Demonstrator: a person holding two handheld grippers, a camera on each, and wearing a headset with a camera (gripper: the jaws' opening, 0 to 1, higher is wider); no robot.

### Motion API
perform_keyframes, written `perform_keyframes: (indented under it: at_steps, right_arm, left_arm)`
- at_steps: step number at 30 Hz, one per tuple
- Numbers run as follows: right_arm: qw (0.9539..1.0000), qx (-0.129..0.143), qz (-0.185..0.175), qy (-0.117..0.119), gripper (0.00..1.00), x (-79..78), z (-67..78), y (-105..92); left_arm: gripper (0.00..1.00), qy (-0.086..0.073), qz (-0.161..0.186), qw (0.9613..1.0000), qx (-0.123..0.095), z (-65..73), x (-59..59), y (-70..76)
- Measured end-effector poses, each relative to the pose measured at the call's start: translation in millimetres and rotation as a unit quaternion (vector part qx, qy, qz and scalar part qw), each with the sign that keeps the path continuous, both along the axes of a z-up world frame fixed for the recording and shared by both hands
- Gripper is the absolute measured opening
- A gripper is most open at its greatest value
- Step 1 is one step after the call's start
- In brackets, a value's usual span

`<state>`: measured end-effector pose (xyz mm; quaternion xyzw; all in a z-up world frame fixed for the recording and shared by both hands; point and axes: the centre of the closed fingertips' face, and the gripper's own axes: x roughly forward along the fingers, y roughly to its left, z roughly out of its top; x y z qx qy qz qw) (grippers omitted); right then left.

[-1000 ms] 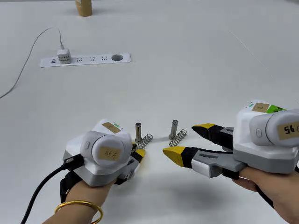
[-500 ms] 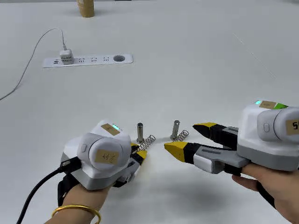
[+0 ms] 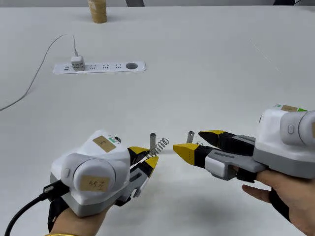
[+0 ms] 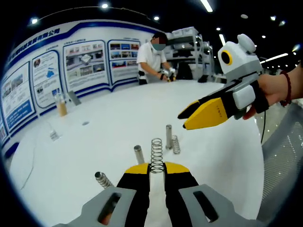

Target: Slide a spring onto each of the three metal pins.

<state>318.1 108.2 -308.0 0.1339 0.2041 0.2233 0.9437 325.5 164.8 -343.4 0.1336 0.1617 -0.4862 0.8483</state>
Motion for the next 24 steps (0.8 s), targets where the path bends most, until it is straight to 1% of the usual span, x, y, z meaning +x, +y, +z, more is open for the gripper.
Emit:
perform_keyframes:
  at_steps: [5,8,11,12,13,15,17,20,22,24]
  right_arm:
    - [0.9999,0.014,0.006,0.001,0.4,0.7,3.0,5.6]
    - [0.9996,0.027,0.006,0.002,0.38,1.1,5.0,8.8]
    - [0.9993,0.037,0.008,0.002,0.35,0.8,7.3,13.1]
    - [0.999,0.044,0.009,0.003,0.35,0.9,8.5,14.8]
    - [0.9984,0.056,0.007,0.003,0.34,1.3,10.2,16.6]
    - [0.997,0.077,0.004,0.006,0.33,2.4,12.3,19.0]
    - [0.996,0.088,0.0,0.01,0.31,3.3,12.2,20.0]
    - [0.9924,0.122,-0.006,0.013,0.3,5.4,14.5,22.7]
    - [0.9912,0.131,-0.006,0.015,0.28,5.2,15.1,24.8]
    - [0.9909,0.133,-0.004,0.017,0.27,5.6,14.4,27.4]
  left_arm:
    - [0.1,-0.012,-0.006,0.9997,-0.02,11.6,-3.5,1.3]
    - [0.1,-0.016,-0.007,0.9994,-0.031,16.7,-4.3,2.4]
    - [0.1,-0.026,-0.011,0.999,-0.034,20.7,-6.2,3.6]
    - [0.1,-0.027,-0.012,0.999,-0.034,21.6,-6.8,4.1]
    - [0.1,-0.03,-0.013,0.9987,-0.038,23.2,-7.5,4.8]
    - [0.1,-0.031,-0.016,0.9982,-0.049,25.3,-8.8,5.3]
    - [0.1,-0.035,-0.016,0.9977,-0.055,27.0,-9.2,6.3]
    - [0.1,-0.037,-0.019,0.9968,-0.068,30.6,-10.4,6.9]
    - [0.1,-0.037,-0.019,0.9965,-0.072,31.6,-10.8,6.9]
    - [0.1,-0.039,-0.02,0.9959,-0.079,33.9,-11.7,6.6]
